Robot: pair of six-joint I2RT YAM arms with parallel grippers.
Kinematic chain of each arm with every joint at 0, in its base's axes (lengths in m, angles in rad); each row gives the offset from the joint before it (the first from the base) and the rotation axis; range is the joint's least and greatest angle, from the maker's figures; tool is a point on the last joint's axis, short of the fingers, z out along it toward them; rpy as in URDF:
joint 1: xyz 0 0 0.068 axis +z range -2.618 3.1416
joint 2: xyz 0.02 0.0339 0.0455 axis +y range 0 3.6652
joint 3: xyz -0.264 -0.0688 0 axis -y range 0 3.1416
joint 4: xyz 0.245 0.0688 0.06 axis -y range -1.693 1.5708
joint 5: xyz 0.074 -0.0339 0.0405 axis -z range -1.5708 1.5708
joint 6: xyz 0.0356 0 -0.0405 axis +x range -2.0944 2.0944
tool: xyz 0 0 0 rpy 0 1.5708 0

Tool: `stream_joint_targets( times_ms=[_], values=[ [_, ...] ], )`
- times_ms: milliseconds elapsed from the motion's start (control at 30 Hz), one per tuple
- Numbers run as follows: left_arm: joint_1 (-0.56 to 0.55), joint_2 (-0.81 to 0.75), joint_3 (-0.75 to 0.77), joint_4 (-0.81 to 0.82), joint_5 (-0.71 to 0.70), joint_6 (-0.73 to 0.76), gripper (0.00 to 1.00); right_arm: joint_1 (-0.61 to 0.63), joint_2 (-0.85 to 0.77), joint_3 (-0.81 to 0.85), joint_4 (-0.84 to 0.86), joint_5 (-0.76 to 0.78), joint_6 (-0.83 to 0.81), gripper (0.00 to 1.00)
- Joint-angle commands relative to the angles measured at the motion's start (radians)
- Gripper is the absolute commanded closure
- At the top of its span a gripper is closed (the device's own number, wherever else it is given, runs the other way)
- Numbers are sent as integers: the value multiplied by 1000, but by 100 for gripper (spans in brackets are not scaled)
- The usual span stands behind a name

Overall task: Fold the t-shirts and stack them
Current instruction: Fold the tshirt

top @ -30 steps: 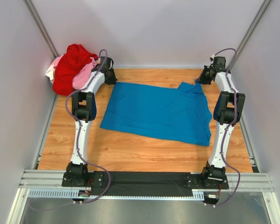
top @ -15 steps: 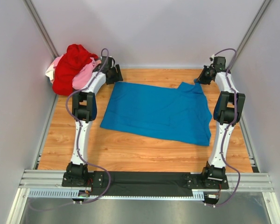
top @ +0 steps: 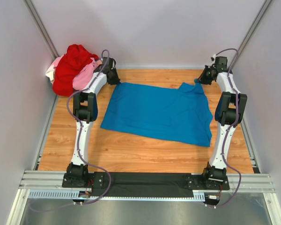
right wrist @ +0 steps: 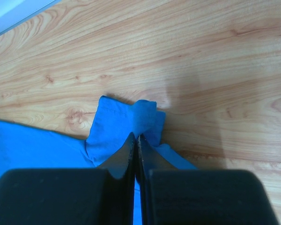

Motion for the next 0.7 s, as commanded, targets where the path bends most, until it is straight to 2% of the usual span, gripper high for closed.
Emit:
stream_joint_targets(
  times_ms=[0,67,100,167,200,500,667],
  values=[
    [-10,33,51,-22,1,-10,74,-15,-61,-17,30,-28,18,100],
    [-10,36,54,-17,12,-10,79,-19,-60,-24,40,-34,19,100],
    [-10,36,56,-10,15,-10,86,-19,-58,-26,42,-36,18,100],
    [-8,36,54,-2,21,-9,92,-18,-52,-29,45,-40,21,100],
    [-10,35,53,7,24,-6,100,-19,-50,-31,48,-46,19,100],
    [-8,-85,-10,50,76,-1,100,-18,-84,-12,60,-121,47,100],
    [-8,-151,-35,35,115,46,100,-9,-188,-110,86,-160,56,100]
  ],
)
